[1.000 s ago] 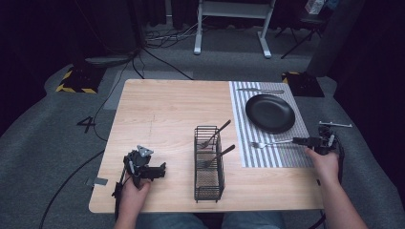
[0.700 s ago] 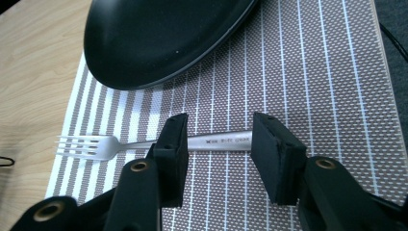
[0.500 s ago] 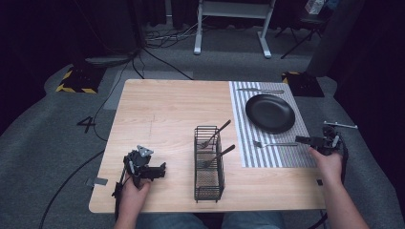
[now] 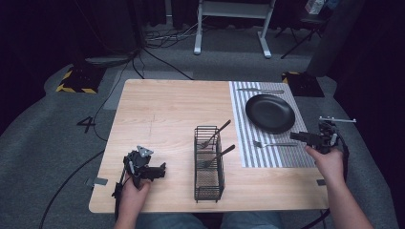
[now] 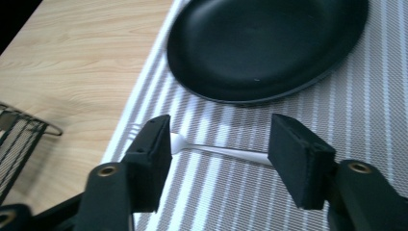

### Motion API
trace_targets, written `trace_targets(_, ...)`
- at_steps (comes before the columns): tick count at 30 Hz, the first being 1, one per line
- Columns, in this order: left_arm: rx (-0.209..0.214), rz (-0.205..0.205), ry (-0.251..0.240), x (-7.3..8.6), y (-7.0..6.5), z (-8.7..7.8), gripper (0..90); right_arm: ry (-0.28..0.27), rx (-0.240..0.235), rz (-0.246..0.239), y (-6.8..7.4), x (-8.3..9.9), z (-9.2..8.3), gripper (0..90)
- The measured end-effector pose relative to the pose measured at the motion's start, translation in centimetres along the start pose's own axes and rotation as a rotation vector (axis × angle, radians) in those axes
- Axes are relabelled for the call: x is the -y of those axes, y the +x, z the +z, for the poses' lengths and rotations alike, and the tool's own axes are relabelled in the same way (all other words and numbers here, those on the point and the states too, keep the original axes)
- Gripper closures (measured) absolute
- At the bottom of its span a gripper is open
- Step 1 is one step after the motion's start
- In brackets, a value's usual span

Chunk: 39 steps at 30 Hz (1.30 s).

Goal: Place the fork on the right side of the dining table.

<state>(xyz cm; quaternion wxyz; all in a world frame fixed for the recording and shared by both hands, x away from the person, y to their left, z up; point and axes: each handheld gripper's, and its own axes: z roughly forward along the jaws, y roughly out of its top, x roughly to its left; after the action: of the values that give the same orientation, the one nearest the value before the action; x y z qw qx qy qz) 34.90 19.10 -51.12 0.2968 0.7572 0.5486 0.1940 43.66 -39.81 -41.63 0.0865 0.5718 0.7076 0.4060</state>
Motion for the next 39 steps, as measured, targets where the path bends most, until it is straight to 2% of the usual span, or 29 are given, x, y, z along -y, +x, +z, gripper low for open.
trace_targets(10,0.002,0.002,0.001,0.3,-0.1,-0.2,0.2,0.006,-0.052,-0.147,4.0,0.1,-0.5,31.6)
trace_targets(17,0.002,0.002,0.001,0.3,-0.1,-0.3,0.2,0.027,-0.092,-0.237,6.8,1.3,-0.4,30.7)
trace_targets(23,0.001,0.002,0.001,0.3,-0.1,-0.3,0.2,0.031,-0.124,-0.305,8.5,2.6,-0.3,30.8)
trace_targets(28,0.001,0.002,0.001,0.3,-0.1,-0.3,0.2,0.027,-0.147,-0.363,9.6,3.9,0.0,31.1)
trace_targets(34,0.001,0.002,0.001,0.3,-0.1,-0.3,0.2,0.026,-0.162,-0.420,10.3,5.5,0.5,31.3)
trace_targets(39,0.002,0.003,0.001,0.3,-0.1,-0.3,0.2,0.039,-0.175,-0.431,10.0,6.9,1.3,31.6)
